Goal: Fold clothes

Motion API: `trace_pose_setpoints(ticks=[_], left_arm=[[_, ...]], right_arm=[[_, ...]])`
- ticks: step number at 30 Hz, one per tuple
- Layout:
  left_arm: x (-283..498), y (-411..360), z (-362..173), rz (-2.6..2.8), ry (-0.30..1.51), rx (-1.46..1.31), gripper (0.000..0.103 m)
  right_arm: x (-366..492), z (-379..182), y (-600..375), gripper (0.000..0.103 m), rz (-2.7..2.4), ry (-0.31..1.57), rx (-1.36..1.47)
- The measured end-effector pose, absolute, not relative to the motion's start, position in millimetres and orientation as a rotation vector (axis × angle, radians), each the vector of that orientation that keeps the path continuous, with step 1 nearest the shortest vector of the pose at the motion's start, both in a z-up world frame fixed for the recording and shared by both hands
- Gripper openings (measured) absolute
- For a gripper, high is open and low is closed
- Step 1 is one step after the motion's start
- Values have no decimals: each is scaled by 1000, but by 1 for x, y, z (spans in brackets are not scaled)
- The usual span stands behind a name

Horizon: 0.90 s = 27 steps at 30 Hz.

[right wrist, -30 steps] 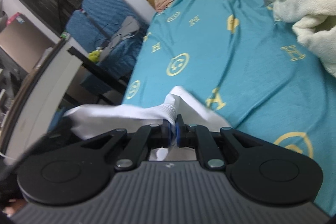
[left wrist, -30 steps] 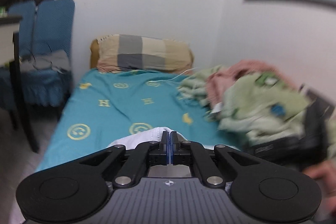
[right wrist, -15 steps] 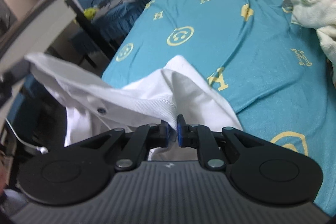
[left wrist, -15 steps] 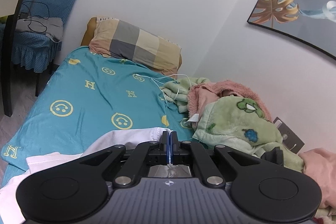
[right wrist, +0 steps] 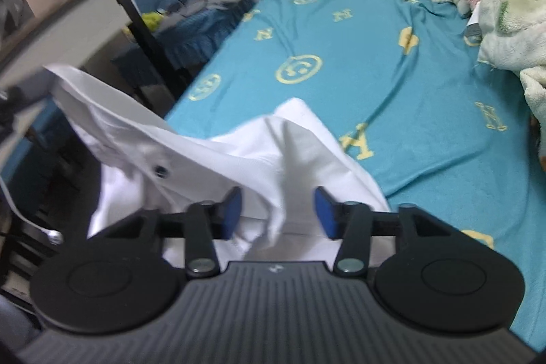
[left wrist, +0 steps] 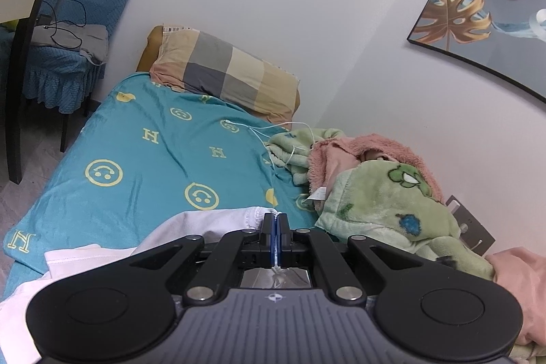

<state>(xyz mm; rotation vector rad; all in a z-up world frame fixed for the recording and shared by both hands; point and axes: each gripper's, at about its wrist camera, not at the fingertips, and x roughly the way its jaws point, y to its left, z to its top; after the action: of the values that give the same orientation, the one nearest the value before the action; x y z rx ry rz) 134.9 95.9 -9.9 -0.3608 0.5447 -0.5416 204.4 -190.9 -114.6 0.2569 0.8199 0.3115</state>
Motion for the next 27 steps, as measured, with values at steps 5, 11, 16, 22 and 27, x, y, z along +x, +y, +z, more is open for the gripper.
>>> trace_pose_setpoints(ticks=[5,11,16,22,27], left_arm=[[138,87,-20,-484,569,-300,2],[143,72,-38,-421,632,-246,22],[148,65,-55,-365,670,-271,46],[156,62,-74,-281,704,-347,54],[160,72,-87,-203,710,-466,54]], right_arm=[[202,-103,-205,8,304,740,382],[190,-80,-223,8,349,640,525],[186,-77,-225,8,388,642,584],[178,-69,-224,8,446,618,635],[170,-63,-225,8,467,597,649]])
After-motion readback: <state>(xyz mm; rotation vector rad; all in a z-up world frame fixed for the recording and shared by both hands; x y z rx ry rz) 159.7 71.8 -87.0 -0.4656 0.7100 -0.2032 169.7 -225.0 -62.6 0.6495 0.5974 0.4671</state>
